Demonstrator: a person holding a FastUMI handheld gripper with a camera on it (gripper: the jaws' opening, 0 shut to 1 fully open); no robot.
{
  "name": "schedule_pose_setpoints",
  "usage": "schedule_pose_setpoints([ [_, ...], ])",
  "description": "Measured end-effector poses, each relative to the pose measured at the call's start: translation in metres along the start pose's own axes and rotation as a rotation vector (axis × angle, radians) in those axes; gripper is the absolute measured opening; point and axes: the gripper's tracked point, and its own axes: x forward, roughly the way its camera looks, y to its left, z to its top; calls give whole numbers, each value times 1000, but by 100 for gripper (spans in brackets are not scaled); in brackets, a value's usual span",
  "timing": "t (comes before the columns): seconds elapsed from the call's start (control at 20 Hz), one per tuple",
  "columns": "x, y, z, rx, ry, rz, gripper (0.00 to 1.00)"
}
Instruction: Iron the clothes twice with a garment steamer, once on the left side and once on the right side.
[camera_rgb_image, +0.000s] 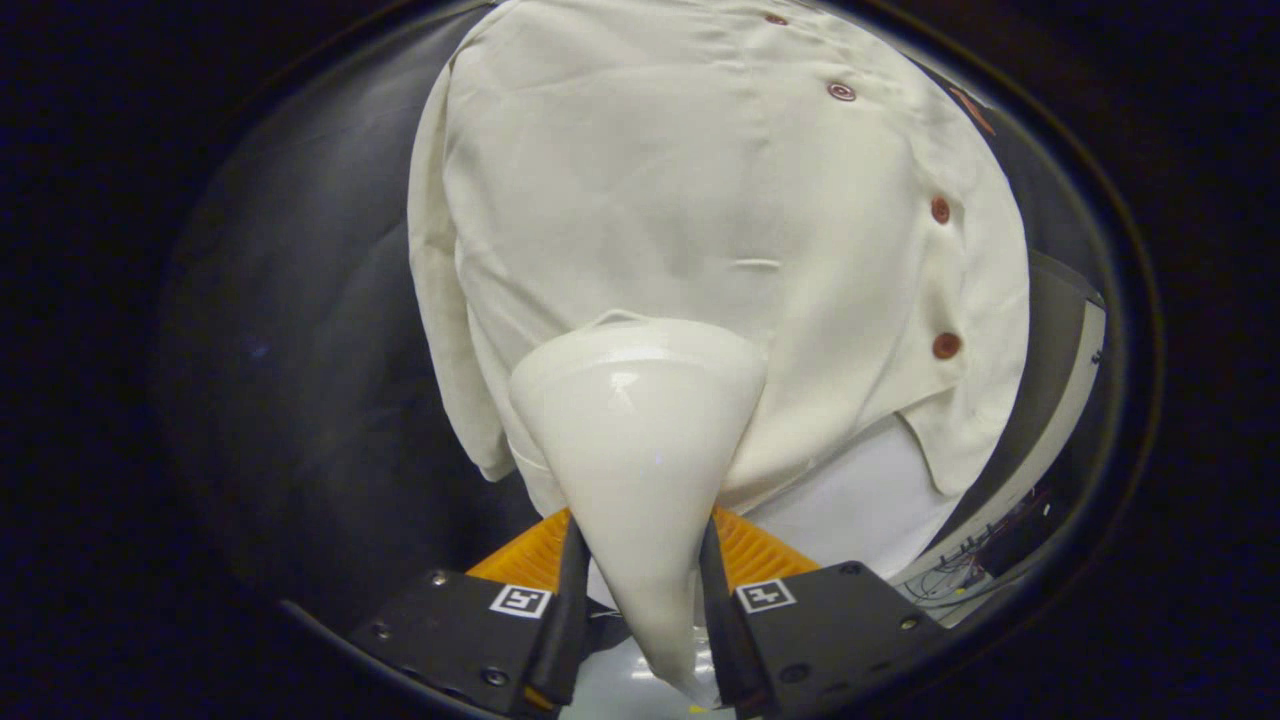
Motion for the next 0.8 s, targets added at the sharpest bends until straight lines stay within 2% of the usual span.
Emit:
schedule_pose_setpoints([
  [0.15,-6,-22,-12,46,16,15,53],
  [0.35,-15,-59,-8,40,-20,84,53],
  [0.6,-76,-97,29,-27,-103,109,52],
  [0.8,-131,-122,72,-30,-186,122,52],
])
